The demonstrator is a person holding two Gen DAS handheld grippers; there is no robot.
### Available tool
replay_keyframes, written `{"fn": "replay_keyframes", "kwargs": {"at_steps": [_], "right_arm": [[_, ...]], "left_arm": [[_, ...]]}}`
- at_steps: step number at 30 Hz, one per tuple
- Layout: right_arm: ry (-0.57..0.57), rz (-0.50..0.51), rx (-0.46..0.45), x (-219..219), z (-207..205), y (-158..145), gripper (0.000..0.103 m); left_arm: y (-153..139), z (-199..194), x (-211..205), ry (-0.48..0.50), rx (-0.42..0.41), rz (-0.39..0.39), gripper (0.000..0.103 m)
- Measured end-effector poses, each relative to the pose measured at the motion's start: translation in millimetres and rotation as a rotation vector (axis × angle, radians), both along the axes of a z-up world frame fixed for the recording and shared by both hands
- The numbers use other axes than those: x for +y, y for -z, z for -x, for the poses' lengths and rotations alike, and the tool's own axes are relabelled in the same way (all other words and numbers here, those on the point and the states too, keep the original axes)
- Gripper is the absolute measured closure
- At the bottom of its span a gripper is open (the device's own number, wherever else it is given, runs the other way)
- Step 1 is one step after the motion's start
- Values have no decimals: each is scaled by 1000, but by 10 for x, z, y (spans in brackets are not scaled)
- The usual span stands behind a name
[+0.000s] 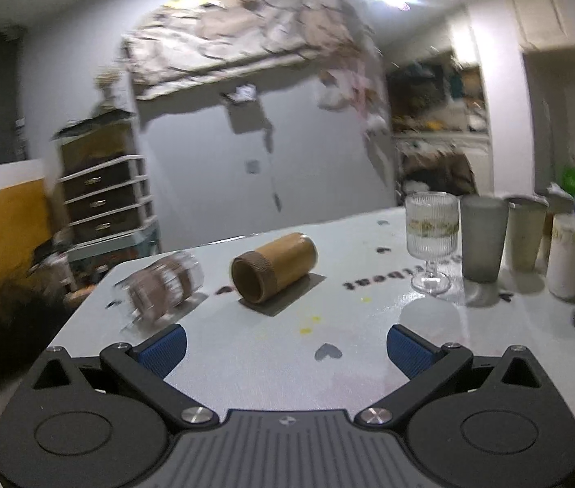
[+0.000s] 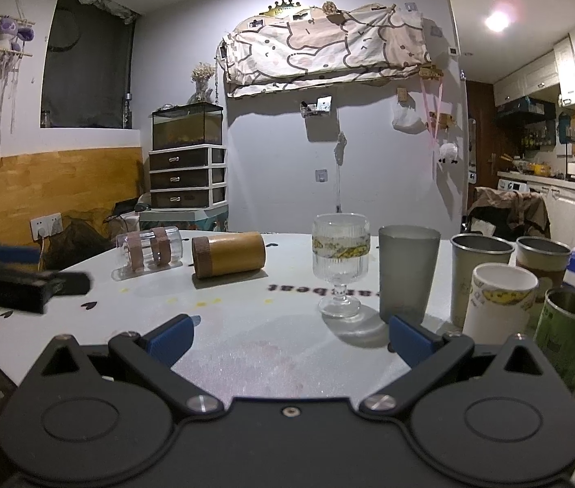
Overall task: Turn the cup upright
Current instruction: 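Reach the left tool to the lying wooden cup and grasp its banded end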
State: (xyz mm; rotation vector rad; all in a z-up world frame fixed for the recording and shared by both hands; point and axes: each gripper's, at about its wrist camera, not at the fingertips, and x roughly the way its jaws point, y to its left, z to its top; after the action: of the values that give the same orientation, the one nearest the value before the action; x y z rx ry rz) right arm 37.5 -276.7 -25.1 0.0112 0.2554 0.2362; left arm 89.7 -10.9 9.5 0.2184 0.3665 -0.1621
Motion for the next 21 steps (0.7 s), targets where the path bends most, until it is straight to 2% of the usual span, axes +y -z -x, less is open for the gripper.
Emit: {"fn": "replay_keyframes", "kwargs": {"at_steps": [5, 9, 15, 17, 19, 21], "right_arm": [[9, -11, 24, -66, -69, 65, 0], [25, -26, 39, -140, -144, 74, 0], [35, -28, 52, -212, -282, 81, 0], [37, -24, 57, -224, -330, 81, 0], [42, -16, 62, -232, -384, 91, 0], [47, -9, 66, -235, -442, 96, 0]], "left_arm": [[-88, -628, -20, 108, 82, -96, 0], [-135, -1148, -102, 142, 129, -183, 0], [-135, -1923, -267, 206, 163, -357, 0], [-118, -2181, -309, 210, 192, -390, 3], [-74, -2413, -332, 219, 237, -413, 12], [5, -2604, -348, 214, 286, -430, 14]]}}
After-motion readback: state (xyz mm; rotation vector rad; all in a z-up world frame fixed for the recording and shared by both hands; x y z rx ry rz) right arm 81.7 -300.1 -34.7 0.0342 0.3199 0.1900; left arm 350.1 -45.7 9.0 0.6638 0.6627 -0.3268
